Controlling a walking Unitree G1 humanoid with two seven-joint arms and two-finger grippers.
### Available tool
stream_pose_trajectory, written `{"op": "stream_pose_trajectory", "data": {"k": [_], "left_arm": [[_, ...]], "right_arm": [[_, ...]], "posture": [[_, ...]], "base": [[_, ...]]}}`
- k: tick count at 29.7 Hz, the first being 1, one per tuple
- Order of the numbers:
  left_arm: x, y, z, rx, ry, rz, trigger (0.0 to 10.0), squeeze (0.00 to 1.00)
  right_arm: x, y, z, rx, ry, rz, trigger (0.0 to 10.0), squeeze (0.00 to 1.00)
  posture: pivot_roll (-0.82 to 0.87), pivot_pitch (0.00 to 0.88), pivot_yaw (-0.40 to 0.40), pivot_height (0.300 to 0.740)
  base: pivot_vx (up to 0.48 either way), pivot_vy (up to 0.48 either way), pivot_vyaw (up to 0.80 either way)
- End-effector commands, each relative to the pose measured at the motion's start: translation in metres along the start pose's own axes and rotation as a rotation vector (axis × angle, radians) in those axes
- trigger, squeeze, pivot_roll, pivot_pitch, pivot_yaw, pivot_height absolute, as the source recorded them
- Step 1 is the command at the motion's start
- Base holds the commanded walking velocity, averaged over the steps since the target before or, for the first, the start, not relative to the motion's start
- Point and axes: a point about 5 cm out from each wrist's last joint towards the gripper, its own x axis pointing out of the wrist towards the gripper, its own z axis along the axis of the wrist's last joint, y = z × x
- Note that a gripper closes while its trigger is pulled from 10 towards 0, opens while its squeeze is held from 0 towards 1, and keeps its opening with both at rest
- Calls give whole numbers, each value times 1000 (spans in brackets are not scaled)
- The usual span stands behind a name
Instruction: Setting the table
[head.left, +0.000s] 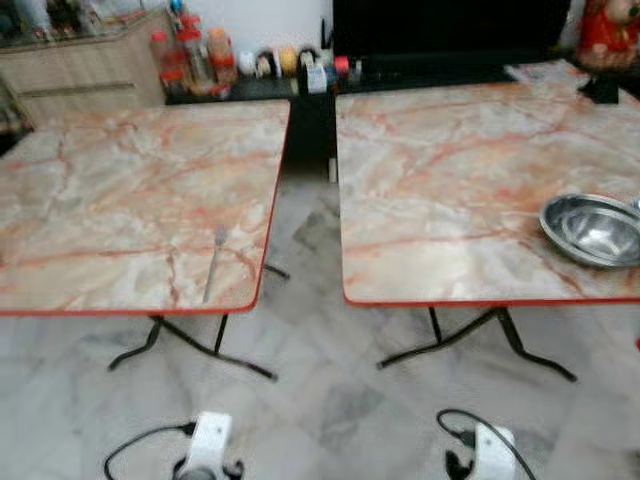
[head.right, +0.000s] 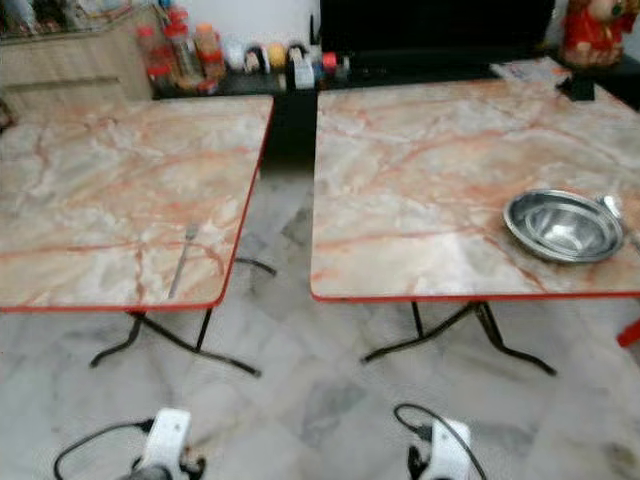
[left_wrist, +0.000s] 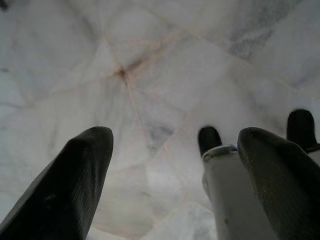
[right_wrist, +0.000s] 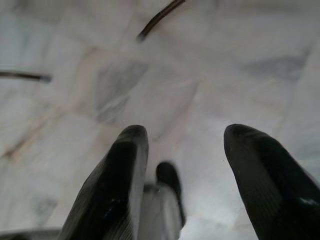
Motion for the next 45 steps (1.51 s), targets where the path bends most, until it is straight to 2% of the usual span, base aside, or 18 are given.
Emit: {"op": "stream_pose_trajectory", "data": {"k": [1, 38, 45], "left_arm": [[-2, 10, -10, 7, 33, 24, 10000, 0], [-1, 12, -8, 34, 41, 24, 10000, 0], [-1, 13, -9, 58, 43, 30, 10000, 0]], "right_arm": [[0, 9, -5, 17, 16, 21, 10000, 0], [-1, 11, -8, 48, 16, 14, 10000, 0], [0, 14, -6, 42, 10, 22, 10000, 0]], "posture": [[-57, 0, 35, 740], [-55, 0, 45, 740], [-51, 0, 45, 740]], "base": [[0, 0, 0], [0, 443, 0], [0, 53, 0]]}}
